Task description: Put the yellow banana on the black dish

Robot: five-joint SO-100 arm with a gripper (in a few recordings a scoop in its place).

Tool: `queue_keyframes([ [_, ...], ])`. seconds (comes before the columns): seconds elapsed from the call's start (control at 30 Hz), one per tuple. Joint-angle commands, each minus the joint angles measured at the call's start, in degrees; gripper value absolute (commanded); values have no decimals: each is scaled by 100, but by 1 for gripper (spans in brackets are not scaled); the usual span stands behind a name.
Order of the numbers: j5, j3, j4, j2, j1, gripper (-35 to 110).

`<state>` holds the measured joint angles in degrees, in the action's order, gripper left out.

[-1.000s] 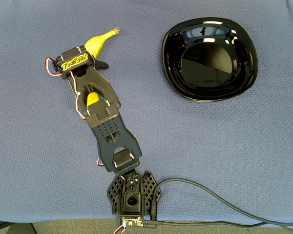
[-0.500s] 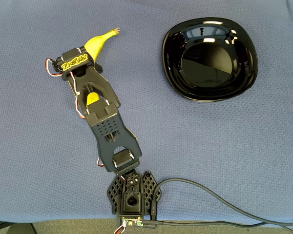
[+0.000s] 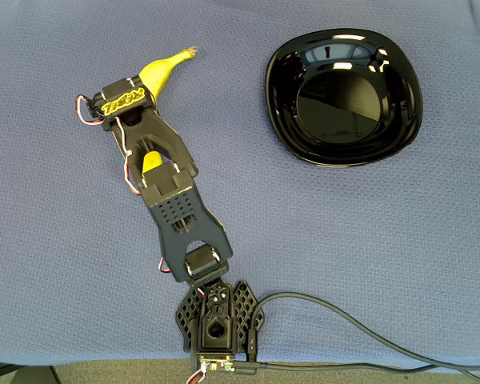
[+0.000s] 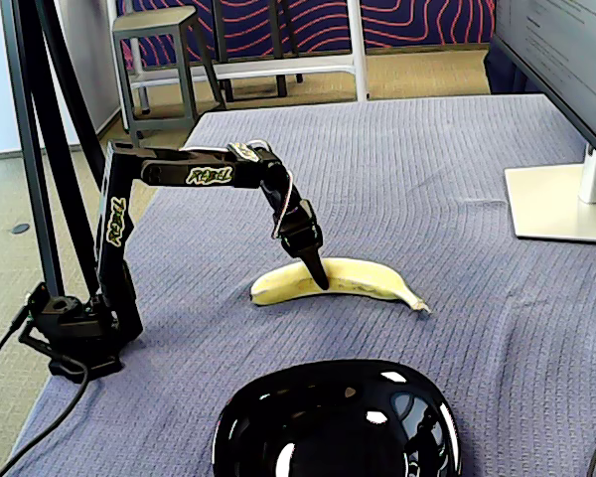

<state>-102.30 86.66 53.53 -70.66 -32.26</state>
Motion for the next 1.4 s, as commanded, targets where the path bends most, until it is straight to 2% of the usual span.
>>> queue_keyframes([
  [0.0,-79,-26,-62,-387,26,7],
  [0.9,431,-70,167,-1564,-35,0],
  [1.2,1354,123,475,-2074,387,0],
  [1.37,1485,-70,1187,-2153,703,0],
])
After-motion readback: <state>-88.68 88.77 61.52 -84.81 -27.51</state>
